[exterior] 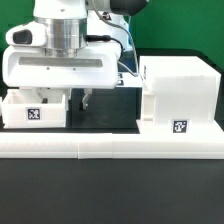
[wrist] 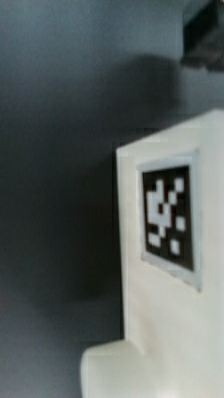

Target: Assemble drawer

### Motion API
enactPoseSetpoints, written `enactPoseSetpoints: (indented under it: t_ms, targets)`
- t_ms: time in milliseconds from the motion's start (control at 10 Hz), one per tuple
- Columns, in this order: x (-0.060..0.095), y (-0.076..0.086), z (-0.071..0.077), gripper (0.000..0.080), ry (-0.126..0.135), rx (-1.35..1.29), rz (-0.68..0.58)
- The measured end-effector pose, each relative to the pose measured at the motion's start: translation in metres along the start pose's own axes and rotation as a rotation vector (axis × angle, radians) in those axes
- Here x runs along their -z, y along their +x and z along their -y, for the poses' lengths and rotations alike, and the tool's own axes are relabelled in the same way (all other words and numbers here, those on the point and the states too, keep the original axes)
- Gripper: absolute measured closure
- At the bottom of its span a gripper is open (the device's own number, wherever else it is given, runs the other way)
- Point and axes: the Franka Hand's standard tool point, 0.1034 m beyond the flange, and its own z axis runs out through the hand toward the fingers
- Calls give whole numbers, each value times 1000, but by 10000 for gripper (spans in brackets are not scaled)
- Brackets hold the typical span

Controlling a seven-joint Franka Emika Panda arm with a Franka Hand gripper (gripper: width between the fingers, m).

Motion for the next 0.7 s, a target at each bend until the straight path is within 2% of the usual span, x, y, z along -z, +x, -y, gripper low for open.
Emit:
enactPoseSetpoints:
  t_ms: [100,300,400,700]
  targets:
    - [0,0,0,275,0,0,0]
    - [0,0,0,636,0,0,0]
    - [0,0,0,744,0,0,0]
    - [0,0,0,758,0,0,0]
